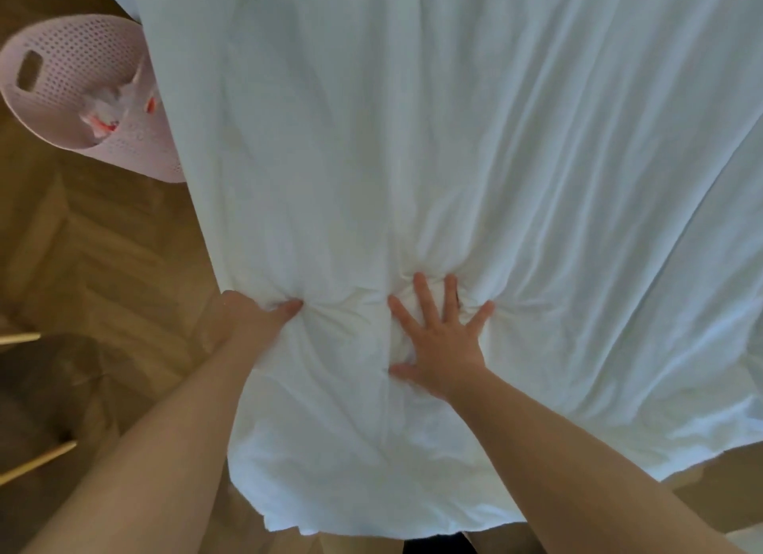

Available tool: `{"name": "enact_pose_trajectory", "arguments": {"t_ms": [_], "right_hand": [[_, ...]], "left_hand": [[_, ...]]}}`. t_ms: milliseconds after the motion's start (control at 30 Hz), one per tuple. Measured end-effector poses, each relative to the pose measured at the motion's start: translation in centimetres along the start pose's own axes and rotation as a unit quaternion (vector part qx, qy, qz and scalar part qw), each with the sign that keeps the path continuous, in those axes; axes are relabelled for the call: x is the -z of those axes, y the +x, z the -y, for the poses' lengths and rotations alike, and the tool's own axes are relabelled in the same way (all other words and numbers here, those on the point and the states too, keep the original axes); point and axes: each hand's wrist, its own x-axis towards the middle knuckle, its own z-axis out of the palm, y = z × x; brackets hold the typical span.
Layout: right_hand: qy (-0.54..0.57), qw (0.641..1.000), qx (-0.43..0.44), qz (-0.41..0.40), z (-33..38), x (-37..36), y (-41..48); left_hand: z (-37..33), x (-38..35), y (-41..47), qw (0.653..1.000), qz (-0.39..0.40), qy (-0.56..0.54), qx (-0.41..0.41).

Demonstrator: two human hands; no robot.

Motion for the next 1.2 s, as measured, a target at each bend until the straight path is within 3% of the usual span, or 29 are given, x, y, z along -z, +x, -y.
{"name": "enact_pose_trajectory", "arguments": {"t_ms": [100, 200, 267, 367, 433, 467, 533, 633, 700, 833, 900, 1000, 1033, 1133, 1200], "right_hand": [[-0.002, 0.999, -0.010, -0.037, 0.6, 0.0, -0.4], [-0.013, 0.995, 0.046, -0.091, 2.4, -0.1, -1.4], [-0.034, 0.992, 0.072, -0.094, 3.1, -0.8, -1.6], [-0.037, 0.995, 0.066, -0.068, 3.8, -1.7, -2.1], [-0.036, 0.995, 0.071, -0.053, 3.4, -2.2, -3.2], [-0.042, 0.995, 0.080, -0.052, 3.0, -2.5, -4.1], [-0.061, 0.992, 0.097, -0.048, 1.4, -3.8, -6.6], [-0.087, 0.989, 0.112, -0.041, -2.0, -5.7, -11.1], [-0.103, 0.988, 0.115, -0.020, -4.0, -6.8, -13.7], [-0.162, 0.980, 0.102, 0.049, -7.6, -8.3, -16.5], [-0.167, 0.983, 0.052, 0.049, -9.3, -7.4, -16.2], [-0.181, 0.982, 0.041, 0.045, -10.8, -5.2, -14.7], [-0.172, 0.983, 0.051, 0.029, -11.0, -3.9, -14.4], [-0.082, 0.993, 0.028, 0.078, -11.4, 2.0, -12.7], [-0.077, 0.996, 0.003, 0.038, -12.4, 6.8, -10.7]], "left_hand": [[1.2, 0.7, -0.8, 0.998, -0.022, -0.051, -0.033], [6.1, 2.8, -0.6, 0.997, -0.071, -0.025, 0.007], [7.6, 3.4, -0.1, 0.998, -0.059, -0.030, 0.023], [7.6, 1.7, -0.5, 0.985, -0.009, -0.165, 0.050], [8.2, -0.1, -2.9, 0.976, 0.004, -0.198, 0.086], [9.1, -1.0, -4.4, 0.984, -0.022, -0.159, 0.076], [11.1, -3.0, -7.7, 0.993, -0.107, -0.012, -0.042], [12.7, -7.0, -12.5, 0.925, -0.167, 0.134, -0.313], [13.0, -9.5, -15.6, 0.895, -0.101, 0.177, -0.397], [12.0, -12.3, -18.7, 0.861, 0.048, 0.335, -0.380], [10.6, -12.7, -18.4, 0.865, 0.039, 0.362, -0.346], [7.4, -10.6, -17.6, 0.863, 0.034, 0.343, -0.369], [6.1, -9.4, -17.3, 0.868, 0.055, 0.336, -0.363], [1.6, -4.7, -16.3, 0.851, 0.108, 0.385, -0.342], [-2.2, -0.6, -15.9, 0.853, 0.072, 0.414, -0.309]]}}
